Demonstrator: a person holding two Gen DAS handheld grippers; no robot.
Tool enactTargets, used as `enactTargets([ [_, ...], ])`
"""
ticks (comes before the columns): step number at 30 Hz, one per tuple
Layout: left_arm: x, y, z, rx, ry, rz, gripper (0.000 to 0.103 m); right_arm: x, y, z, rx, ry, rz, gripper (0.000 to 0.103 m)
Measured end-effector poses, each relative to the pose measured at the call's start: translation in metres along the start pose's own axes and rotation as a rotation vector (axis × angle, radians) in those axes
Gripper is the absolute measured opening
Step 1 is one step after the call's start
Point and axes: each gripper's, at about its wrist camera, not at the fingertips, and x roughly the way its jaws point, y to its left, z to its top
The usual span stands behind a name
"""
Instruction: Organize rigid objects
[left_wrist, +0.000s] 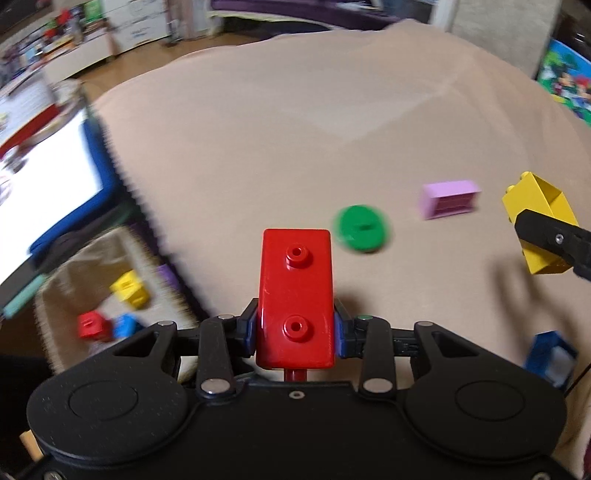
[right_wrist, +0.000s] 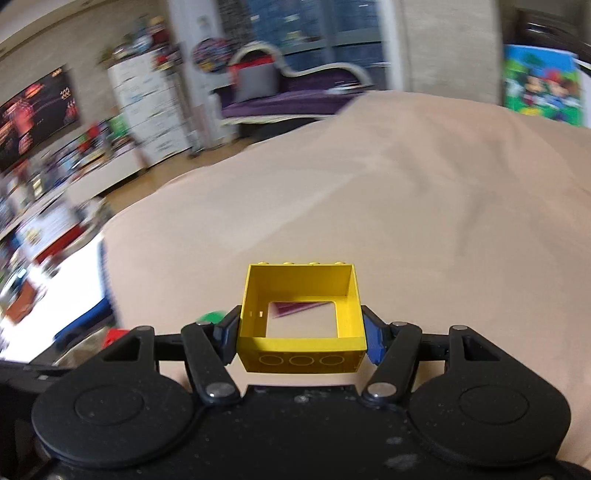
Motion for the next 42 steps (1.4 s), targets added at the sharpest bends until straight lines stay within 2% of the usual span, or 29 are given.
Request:
enactTargets([
  [4,-0.005,0.045,-0.005,-0.055,0.023,0.069,0.037,0.007,0.06,-0.006,-0.088,0.05,0.079,0.063],
  [12,-0.006,0.149,-0.01,-0.253,0.051,0.154,0.037,0.022,0.172,-0.026,-0.218,0.159,0.203,0.063],
  [14,-0.005,0.171,-0.011,-0.327,0.072,0.153,0.037,0.029,0.197,-0.032,-0.236,0.188,0.208,0.063],
  [16,-0.002,0.187,-0.012,-0.4,0.086,0.11,0.037,0.038,0.219,-0.035,-0.254,0.216,0.202,0.063],
  [19,0.002,0.188,-0.015,-0.414,0.098,0.117,0.037,0.049,0.244,-0.044,-0.275,0.249,0.186,0.063],
  [26,0.015,0.202,-0.019,-0.451,0.143,0.159,0.037,0.079,0.274,-0.063,-0.28,0.316,0.142,0.063],
  [33,0.028,0.209,-0.016,-0.494,0.185,0.195,0.038,0.099,0.279,-0.069,-0.273,0.347,0.126,0.063],
  [34,0.027,0.208,-0.016,-0.491,0.179,0.205,0.04,0.1,0.278,-0.068,-0.265,0.347,0.128,0.063],
  [36,0.025,0.208,-0.015,-0.487,0.169,0.233,0.055,0.102,0.277,-0.067,-0.246,0.339,0.13,0.063],
  [37,0.025,0.208,-0.015,-0.489,0.165,0.241,0.057,0.102,0.275,-0.066,-0.24,0.331,0.123,0.064],
  [42,0.025,0.208,-0.016,-0.486,0.169,0.219,0.059,0.098,0.266,-0.062,-0.205,0.318,0.129,0.068],
])
